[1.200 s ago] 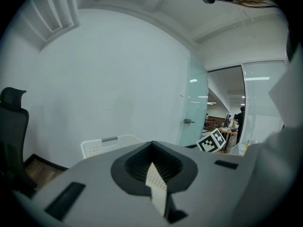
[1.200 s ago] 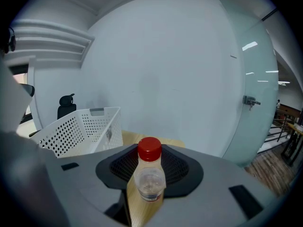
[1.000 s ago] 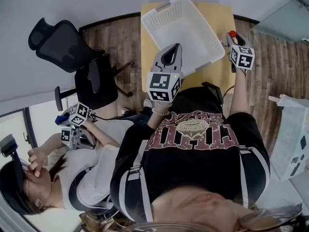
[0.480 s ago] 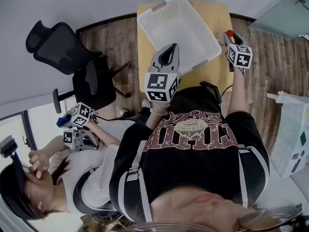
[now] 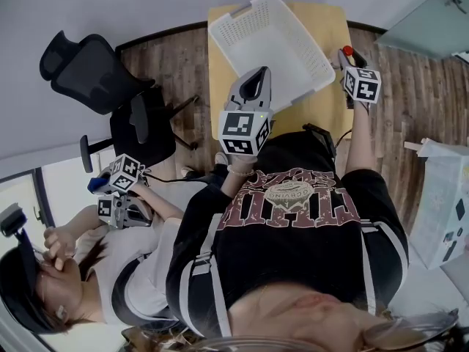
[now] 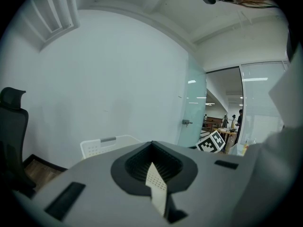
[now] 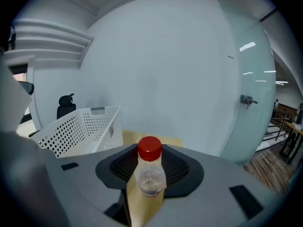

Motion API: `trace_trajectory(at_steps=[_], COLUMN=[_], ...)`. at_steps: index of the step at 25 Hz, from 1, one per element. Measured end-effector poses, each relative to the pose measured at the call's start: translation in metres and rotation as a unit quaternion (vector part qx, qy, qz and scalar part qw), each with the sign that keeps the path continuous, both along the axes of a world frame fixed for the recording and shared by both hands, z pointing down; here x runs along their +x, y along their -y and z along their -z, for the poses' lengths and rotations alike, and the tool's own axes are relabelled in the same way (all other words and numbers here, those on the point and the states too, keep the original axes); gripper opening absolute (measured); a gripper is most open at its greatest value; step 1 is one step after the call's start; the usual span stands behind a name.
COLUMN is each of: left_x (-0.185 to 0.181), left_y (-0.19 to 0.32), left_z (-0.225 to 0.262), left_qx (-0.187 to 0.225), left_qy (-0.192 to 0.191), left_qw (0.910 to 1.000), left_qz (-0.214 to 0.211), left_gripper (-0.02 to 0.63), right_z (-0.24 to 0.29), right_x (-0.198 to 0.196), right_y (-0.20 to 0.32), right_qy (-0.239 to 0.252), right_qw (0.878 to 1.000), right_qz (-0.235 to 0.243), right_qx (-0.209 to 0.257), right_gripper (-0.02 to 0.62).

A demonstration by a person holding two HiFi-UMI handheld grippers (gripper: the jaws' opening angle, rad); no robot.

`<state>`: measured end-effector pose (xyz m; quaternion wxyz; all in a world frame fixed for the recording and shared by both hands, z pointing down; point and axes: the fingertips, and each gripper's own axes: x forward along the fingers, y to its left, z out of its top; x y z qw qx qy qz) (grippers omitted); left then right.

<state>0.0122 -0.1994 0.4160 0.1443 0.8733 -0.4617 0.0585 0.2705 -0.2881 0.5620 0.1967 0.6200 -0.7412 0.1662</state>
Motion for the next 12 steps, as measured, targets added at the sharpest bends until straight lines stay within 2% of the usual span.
trace_trajectory(at_steps=[12], left_x=[-0.008], left_y=[-0.002], left_z=[0.002], left_qx=[0.002], left_qy=[-0.003], left_qw=[1.0000], left_qz=[0.000], left_gripper=[0.046], right_z=[0.012], right_x=[-0.001], right_y=[-0.001], right_qy=[0.002], right_qw=[1.000], right_qz=[-0.011], right_qx=[0.006], right_gripper=[0.161])
